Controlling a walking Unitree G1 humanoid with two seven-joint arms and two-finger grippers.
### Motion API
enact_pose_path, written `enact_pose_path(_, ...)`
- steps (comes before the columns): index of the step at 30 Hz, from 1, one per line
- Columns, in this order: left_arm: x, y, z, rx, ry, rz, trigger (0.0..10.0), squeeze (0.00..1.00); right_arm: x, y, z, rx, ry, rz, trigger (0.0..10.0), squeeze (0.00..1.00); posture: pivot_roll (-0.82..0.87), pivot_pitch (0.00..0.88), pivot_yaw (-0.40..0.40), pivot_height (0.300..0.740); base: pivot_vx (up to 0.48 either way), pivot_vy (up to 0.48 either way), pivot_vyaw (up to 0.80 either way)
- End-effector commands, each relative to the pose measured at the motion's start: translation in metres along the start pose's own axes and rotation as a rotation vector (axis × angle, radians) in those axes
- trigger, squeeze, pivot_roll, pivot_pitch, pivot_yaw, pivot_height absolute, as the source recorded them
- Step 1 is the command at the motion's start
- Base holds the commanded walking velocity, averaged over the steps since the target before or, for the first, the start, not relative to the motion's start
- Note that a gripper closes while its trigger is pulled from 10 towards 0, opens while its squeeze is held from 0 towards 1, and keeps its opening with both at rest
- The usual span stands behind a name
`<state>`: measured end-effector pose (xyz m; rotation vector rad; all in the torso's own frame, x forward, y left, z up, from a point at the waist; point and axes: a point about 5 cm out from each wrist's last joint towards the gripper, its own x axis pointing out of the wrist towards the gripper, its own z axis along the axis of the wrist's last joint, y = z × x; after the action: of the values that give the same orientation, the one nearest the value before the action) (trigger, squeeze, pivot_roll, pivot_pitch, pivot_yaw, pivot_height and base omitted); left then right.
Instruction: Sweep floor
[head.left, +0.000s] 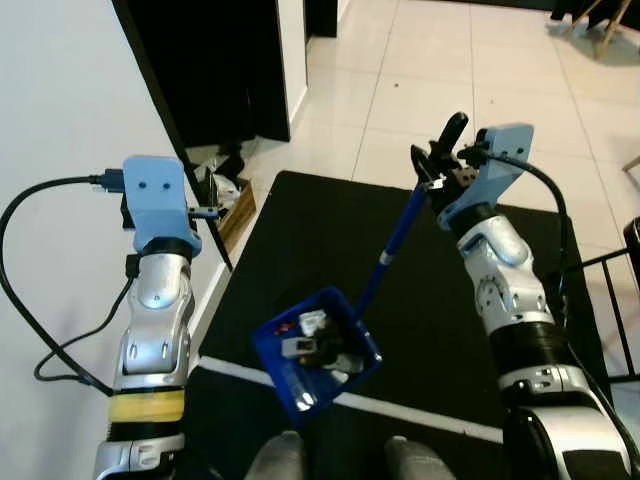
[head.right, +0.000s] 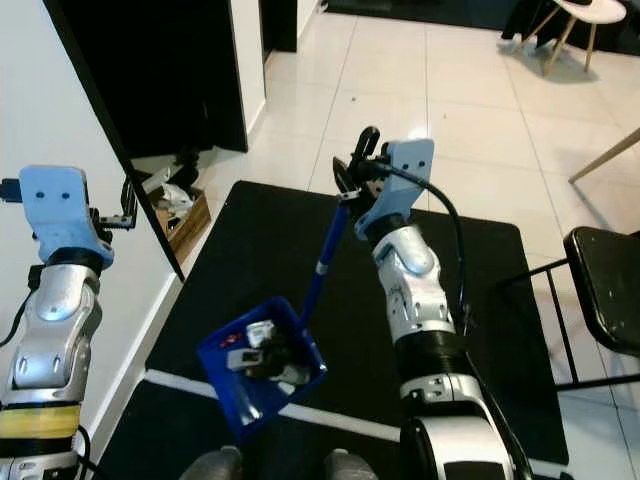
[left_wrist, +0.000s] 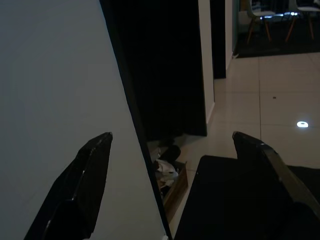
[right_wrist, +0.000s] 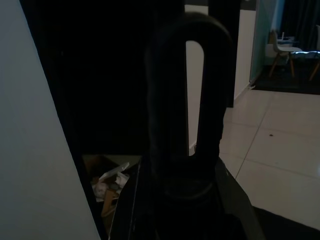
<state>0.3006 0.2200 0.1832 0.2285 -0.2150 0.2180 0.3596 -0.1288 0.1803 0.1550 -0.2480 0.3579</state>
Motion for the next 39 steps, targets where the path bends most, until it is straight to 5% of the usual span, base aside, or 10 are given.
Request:
enact_pose_path(1, 0.0000, -0.0051, -0.0025, -0.010, 0.008, -0.016, 10.0, 0.00, 0.0010, 0.0003, 0.0066, 0.016, -0.044, -0.001, 10.0, 0.00, 0.03, 0.045, -0.024, 0.740, 0.371, 0.000, 0.00)
enact_pose_path(39, 0.0016, -0.0111, -0.0003, -0.022, 0.001, -0.032, 10.0, 0.00, -0.0005, -0.0015, 0.0056, 0.014, -0.041, -0.009, 10.0, 0.00, 0.02, 0.053, -0.022, 0.740, 0.343, 0.000, 0.00)
